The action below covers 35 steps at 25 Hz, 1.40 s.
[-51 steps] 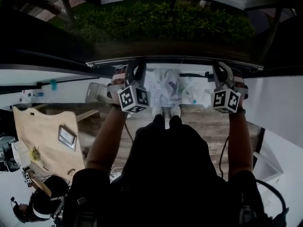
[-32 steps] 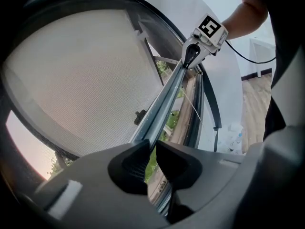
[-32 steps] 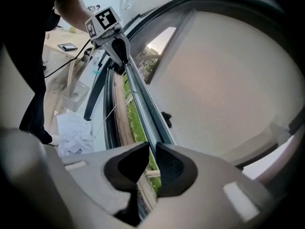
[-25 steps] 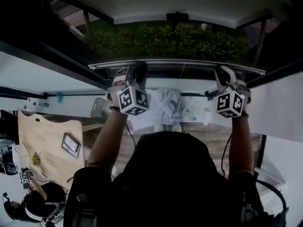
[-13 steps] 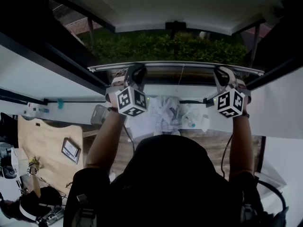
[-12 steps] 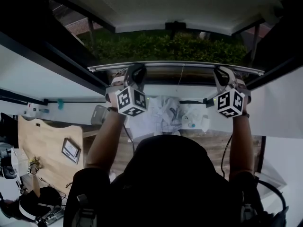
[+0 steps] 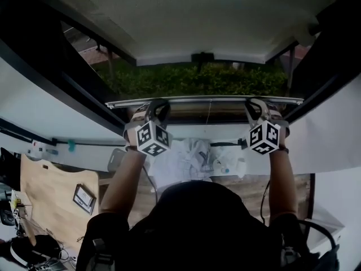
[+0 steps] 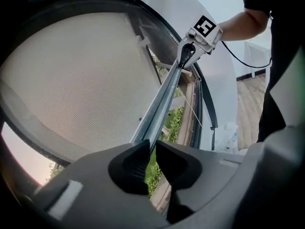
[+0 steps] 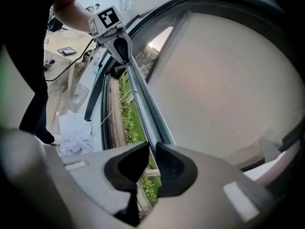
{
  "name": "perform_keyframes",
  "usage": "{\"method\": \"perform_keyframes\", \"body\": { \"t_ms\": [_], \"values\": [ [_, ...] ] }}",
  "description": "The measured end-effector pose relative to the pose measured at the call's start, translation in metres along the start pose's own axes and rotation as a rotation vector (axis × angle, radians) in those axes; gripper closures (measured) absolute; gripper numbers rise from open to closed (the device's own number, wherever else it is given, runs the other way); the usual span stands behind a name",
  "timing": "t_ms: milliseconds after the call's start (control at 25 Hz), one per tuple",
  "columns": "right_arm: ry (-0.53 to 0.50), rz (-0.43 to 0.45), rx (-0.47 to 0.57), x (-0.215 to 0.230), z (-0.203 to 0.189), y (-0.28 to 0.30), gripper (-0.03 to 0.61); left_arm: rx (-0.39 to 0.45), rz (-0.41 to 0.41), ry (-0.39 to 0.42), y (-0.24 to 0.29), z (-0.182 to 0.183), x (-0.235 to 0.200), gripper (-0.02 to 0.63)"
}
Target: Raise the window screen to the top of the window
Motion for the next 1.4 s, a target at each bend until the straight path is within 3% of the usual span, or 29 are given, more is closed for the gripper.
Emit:
{"method": "perform_keyframes", "body": {
  "t_ms": [360,560,1400],
  "values": [
    [-0.007,0.011,-0.008,0.014,0.006,-0.007,0.534,-0.004,-0.011,0.020,-0.008,0.010,-0.010,0.569],
    [0.021,-0.035,0.039,0.035,0.016,-0.020,0.534,0.024,0.029,0.016,-0.025,0.024,-0.025,0.569],
    [-0.052,-0.059,0.099,0.100,0.052,-0.052,0.537,0.020,0.056,0.089,-0.071,0.064,-0.075,0.572]
  ]
}}
Point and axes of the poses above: the fingertips, and each gripper's own axes: y forward along the fingers, x to its right, z out of its top, the point moved 3 cm from there along -y, backward along the fingers, and after that the axes turned 7 degrees about -z, right-handed, at the moved point
